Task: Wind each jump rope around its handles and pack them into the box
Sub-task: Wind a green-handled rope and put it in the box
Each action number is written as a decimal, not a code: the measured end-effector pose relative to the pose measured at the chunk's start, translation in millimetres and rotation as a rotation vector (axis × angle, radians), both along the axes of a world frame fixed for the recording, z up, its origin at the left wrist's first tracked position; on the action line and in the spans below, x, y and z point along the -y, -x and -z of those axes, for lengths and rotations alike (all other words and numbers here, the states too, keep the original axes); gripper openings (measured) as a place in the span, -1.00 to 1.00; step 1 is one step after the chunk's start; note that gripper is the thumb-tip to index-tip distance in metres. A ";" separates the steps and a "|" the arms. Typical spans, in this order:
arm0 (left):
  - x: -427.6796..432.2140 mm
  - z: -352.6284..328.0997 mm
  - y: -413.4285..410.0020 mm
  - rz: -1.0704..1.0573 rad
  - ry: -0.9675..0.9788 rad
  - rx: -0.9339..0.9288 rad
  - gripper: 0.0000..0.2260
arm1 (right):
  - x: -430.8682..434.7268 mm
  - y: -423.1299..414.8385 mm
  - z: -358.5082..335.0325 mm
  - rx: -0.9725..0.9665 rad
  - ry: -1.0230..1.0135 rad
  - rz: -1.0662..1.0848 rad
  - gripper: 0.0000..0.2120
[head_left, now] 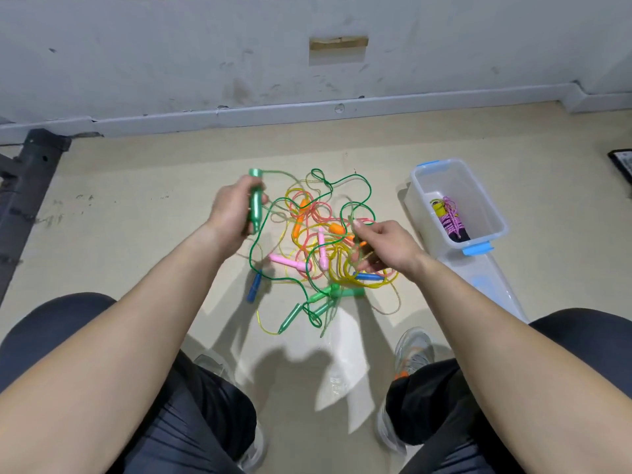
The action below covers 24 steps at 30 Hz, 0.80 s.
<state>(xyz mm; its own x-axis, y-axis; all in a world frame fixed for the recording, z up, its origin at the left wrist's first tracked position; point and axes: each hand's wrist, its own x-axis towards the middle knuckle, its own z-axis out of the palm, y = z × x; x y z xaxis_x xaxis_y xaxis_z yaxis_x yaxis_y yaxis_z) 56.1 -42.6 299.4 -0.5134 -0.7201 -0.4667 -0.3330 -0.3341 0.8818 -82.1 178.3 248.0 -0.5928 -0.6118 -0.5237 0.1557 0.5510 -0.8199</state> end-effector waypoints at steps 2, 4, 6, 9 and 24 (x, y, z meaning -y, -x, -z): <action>11.7 -2.3 0.4 -0.170 -0.028 -0.016 -0.83 | -11.2 6.1 7.8 -0.085 -0.046 -0.043 -0.52; 22.1 0.9 -1.7 -0.205 0.036 0.065 -0.80 | -23.9 13.4 19.3 -0.140 -0.091 -0.035 -0.53; 25.2 7.4 -3.3 -0.126 0.130 0.183 -0.80 | -35.2 18.3 26.8 -0.139 -0.117 0.014 -0.59; 14.8 18.5 -1.9 0.110 0.287 0.292 -0.77 | -38.3 21.5 23.8 -0.182 -0.095 0.060 -0.63; -59.8 24.7 18.2 0.613 0.079 -0.058 -0.70 | 1.7 20.5 -62.3 0.153 0.298 0.088 -0.66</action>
<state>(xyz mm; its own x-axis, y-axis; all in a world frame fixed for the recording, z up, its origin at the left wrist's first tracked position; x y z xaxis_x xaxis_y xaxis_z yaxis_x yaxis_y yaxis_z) 38.0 17.2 274.7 -0.8674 -0.3172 -0.3834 -0.3947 -0.0304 0.9183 -102.6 176.6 310.3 -0.5788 -0.7011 -0.4163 0.3257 0.2693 -0.9063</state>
